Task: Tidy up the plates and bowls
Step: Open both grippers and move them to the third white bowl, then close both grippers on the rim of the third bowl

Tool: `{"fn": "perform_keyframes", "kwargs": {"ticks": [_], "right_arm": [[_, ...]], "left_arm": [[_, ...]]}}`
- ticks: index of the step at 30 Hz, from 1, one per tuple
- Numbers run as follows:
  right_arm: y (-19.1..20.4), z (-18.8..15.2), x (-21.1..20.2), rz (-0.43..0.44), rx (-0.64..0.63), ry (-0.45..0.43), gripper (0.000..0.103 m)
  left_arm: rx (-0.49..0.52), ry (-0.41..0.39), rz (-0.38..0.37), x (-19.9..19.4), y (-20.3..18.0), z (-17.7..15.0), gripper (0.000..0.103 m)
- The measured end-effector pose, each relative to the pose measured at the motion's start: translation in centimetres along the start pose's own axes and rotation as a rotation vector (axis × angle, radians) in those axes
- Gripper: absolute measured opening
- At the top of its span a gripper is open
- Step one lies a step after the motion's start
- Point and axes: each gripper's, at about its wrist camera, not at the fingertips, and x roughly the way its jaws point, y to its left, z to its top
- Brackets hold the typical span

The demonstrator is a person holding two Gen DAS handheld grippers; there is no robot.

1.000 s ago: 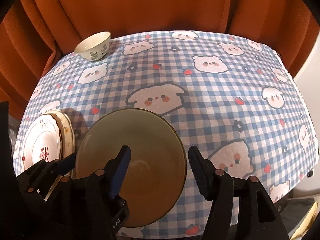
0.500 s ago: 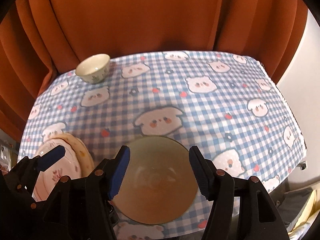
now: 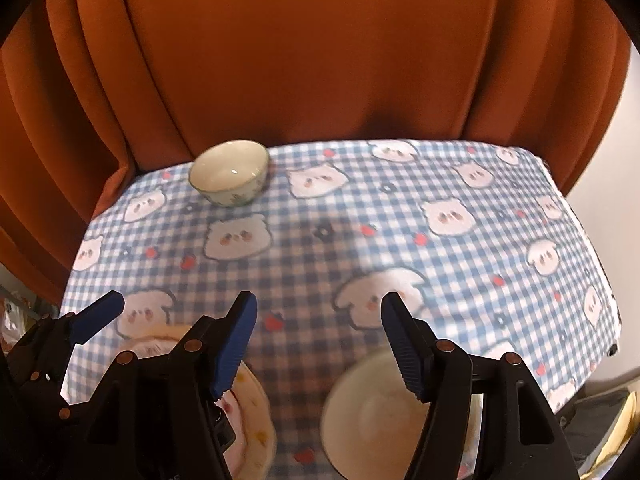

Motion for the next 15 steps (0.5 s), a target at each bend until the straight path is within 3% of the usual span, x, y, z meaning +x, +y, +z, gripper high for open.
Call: {"fn": "perform_keyframes", "kwargs": {"ticks": [15], "right_arm": [[3.2,8.6,6.9,0.12,-0.042,-0.023,0.068]], "left_arm": [[-0.071,-0.033,0.128,6.0,3.6,7.5,0.084]]}}
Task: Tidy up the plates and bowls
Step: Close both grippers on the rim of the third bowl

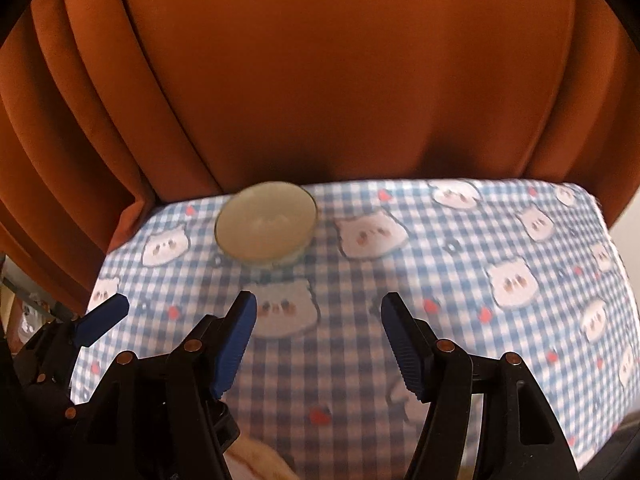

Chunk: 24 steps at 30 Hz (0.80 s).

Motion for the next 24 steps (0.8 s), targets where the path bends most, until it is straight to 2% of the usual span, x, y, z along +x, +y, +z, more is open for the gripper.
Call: {"fn": "perform_keyframes", "kwargs": {"ticks": [5,7,9,11,16,24], "right_arm": [[0.1,3.0,3.5,0.006,-0.01,-0.007,0.068],[0.1,3.9,4.9,0.037,-0.001,-0.005,0.068],[0.3,4.8,6.5,0.072,0.002,-0.006,0.068],[0.5,5.7,8.0,0.066,-0.004,-0.008,0.068],[0.5,7.4,11.6,0.05,0.01,0.004,0.068],[-0.3,7.5,16.1,0.034,0.03,0.062,0.063]], "left_arm": [[-0.028,0.0,0.027,3.8,0.8,2.8,0.083],[-0.033,0.007,0.049,5.1,1.0,3.6,0.081],[-0.012,0.006,0.068,6.2,0.9,4.4,0.079],[0.01,-0.001,0.094,7.7,0.9,5.3,0.079],[0.019,0.012,0.098,11.1,0.8,6.6,0.076],[0.017,0.072,0.057,14.8,0.3,6.2,0.064]]}}
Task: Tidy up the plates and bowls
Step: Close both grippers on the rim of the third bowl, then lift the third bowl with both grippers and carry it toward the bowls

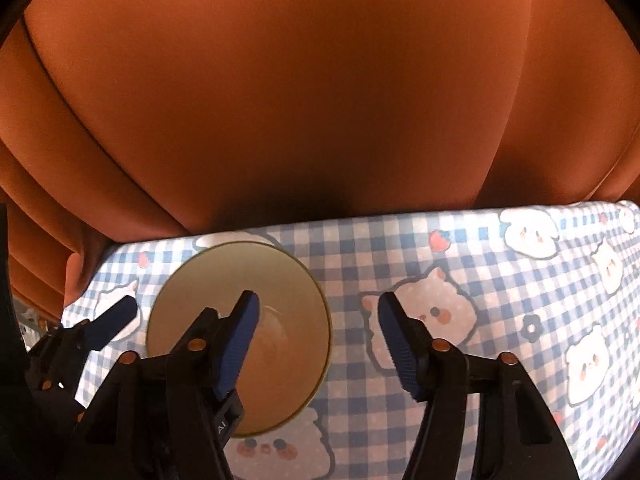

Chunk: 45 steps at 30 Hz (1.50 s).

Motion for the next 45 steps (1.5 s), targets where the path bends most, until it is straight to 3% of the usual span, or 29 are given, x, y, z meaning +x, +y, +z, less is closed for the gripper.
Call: {"fn": "perform_keyframes", "kwargs": {"ticks": [6,11,12,13,17,27,45], "right_arm": [[-0.2,-0.3,1.4,0.012,0.02,0.021,0.052],[-0.2,-0.4,2.2,0.007,0.02,0.025,0.035],[-0.1,-0.4,2.4,0.008,0.021,0.028,0.025],[0.0,-0.3,2.7,0.013,0.022,0.031,0.023],[0.5,-0.2,3.0,0.014,0.006,0.031,0.022],[1.3,-0.4,2.4,0.001,0.002,0.046,0.022],[1.5,-3.1,-5.7,-0.028,0.01,0.007,0.022]], "left_arm": [[-0.018,0.021,-0.024,1.4,-0.1,-0.2,0.061],[-0.01,0.02,0.001,2.1,-0.1,-0.1,0.043],[-0.014,0.021,0.003,2.3,-0.2,-0.1,0.042],[-0.02,0.022,0.005,2.4,-0.1,-0.1,0.039],[-0.025,0.015,0.021,2.5,0.2,-0.1,0.032],[-0.024,0.039,0.01,1.1,0.6,-0.3,0.031],[-0.019,0.002,-0.021,-6.8,0.8,-3.3,0.031]]}}
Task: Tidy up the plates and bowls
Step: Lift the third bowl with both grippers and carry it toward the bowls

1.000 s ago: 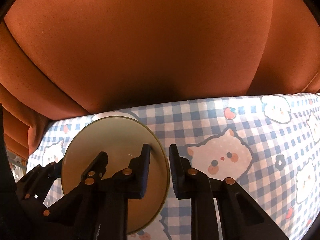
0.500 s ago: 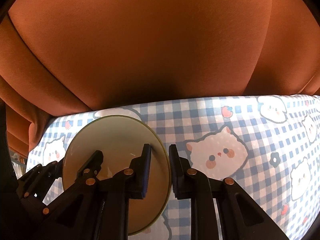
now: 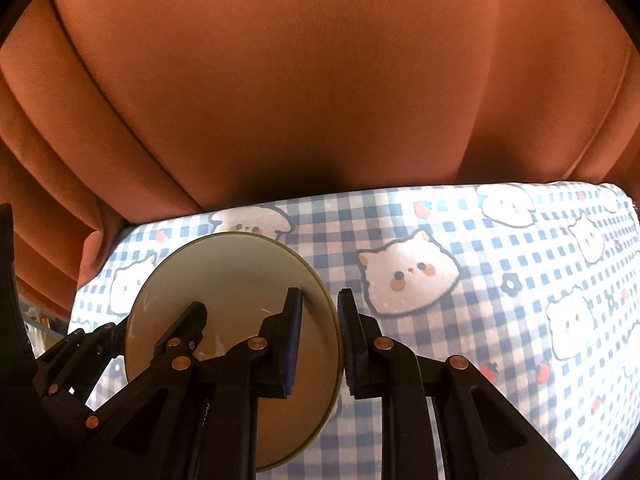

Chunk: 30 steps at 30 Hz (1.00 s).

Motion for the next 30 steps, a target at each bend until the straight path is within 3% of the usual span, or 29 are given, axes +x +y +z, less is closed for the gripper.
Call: {"fn": "perform_keyframes", "kwargs": {"ticks": [18,30], "right_arm": [[1.8,-6.4,-11.9,-0.025,0.017,-0.08,0.022],[0.8,-11.0,-17.8,-0.024,0.013,-0.112,0.022]], "left_arm": [[0.007,-0.076,-0.043,-11.0,0.7,-6.1,0.031],[0.015,-0.11,-0.045,-15.4,-0.4,-10.3,0.031]]}}
